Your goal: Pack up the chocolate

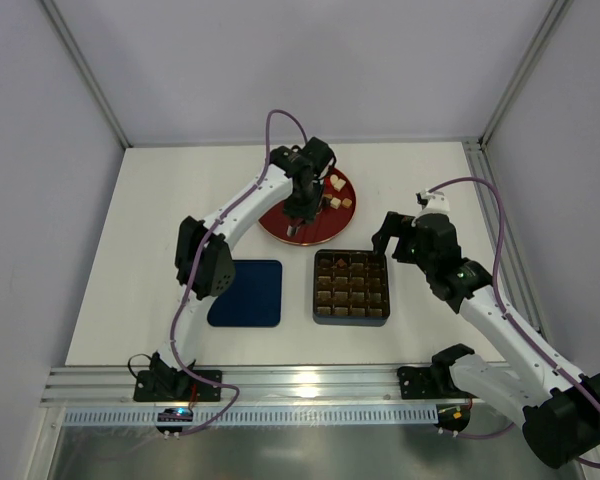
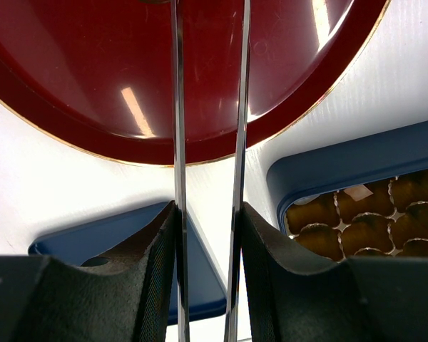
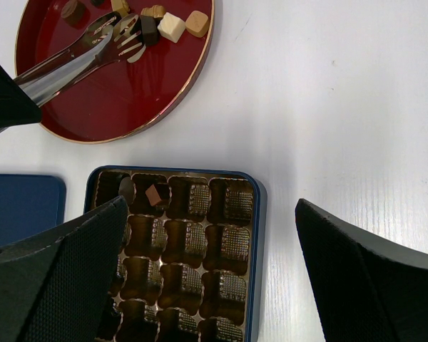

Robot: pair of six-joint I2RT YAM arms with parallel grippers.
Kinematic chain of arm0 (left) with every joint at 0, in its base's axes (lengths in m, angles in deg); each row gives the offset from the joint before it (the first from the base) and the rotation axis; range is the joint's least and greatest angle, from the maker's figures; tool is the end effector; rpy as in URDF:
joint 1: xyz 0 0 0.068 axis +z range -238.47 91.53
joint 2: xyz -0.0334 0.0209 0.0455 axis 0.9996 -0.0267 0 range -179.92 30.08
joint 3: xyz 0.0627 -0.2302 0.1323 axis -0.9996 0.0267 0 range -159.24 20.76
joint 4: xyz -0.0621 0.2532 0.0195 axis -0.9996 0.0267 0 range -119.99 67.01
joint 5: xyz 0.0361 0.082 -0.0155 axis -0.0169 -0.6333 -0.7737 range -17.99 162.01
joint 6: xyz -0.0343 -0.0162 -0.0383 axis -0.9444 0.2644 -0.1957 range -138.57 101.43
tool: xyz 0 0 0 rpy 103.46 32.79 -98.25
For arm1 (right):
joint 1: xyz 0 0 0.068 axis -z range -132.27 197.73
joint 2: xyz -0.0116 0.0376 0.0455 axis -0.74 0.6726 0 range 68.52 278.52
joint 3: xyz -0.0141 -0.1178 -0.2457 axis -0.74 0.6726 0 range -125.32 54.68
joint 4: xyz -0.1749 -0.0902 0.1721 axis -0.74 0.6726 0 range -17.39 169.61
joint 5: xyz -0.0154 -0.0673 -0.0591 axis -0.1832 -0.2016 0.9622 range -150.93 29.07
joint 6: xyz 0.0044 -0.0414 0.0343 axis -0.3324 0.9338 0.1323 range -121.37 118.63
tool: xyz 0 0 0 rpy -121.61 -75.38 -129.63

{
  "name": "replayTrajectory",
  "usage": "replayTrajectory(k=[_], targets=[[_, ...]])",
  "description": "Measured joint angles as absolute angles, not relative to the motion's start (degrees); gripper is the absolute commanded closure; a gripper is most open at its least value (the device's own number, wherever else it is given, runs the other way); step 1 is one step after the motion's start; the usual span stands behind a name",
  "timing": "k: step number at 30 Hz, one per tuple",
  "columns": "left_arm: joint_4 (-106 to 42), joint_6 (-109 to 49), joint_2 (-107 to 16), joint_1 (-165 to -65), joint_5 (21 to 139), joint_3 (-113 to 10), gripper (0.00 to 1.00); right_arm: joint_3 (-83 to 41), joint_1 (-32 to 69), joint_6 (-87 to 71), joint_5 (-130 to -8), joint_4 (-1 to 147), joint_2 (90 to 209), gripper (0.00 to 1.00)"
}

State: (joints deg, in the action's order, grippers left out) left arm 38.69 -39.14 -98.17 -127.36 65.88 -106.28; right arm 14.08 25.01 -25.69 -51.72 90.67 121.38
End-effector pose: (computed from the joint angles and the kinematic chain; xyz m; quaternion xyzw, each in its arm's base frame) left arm 0.3661 -0.2904 0.2729 0.1473 0.9722 -0.0408 0.1775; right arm 0.1930 0.0746 0.2755 0.0520 0.8640 0.1340 0.4825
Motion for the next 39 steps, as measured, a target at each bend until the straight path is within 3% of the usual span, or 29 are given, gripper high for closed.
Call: replayTrajectory(k=[26, 39], targets=[[40.2, -38.64, -98.17, -127.45, 63.69, -106.68, 0.61, 14.12, 25.01, -25.69, -51.7, 90.69, 120.51, 0.0], [40.42, -37.59, -98.17, -127.34, 62.93, -106.68, 0.67, 14.15, 25.01, -25.71, -51.72, 90.67, 120.51, 0.0]])
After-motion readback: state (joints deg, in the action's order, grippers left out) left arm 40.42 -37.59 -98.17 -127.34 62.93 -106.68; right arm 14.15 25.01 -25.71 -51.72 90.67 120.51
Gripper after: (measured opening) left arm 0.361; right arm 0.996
